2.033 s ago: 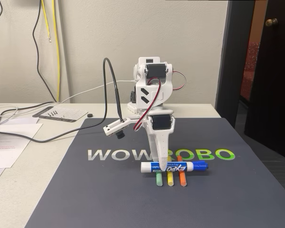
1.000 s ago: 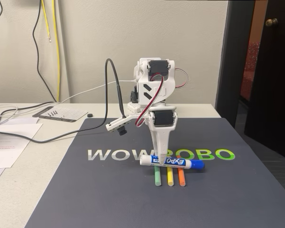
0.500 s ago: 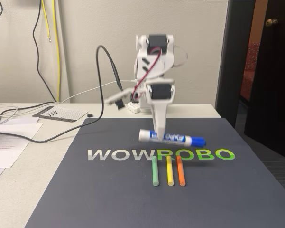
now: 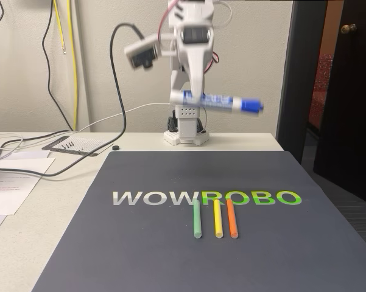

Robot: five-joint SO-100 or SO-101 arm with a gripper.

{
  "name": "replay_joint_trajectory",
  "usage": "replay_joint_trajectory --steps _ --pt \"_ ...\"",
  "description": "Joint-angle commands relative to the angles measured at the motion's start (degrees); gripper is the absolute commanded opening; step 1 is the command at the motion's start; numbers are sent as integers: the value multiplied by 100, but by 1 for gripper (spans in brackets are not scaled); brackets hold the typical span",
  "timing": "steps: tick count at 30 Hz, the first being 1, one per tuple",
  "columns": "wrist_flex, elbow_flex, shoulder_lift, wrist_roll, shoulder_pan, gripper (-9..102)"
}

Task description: Pick up the blue marker.

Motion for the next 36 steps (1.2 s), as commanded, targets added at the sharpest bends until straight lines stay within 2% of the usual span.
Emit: replay_joint_trajectory --steps 1,19,28,36 --pt "861 -237 782 70 88 0" --pt "1037 -26 2602 132 483 0" --pt "1037 1450 3981 -88 554 0" --pt "896 3621 5379 -422 589 0"
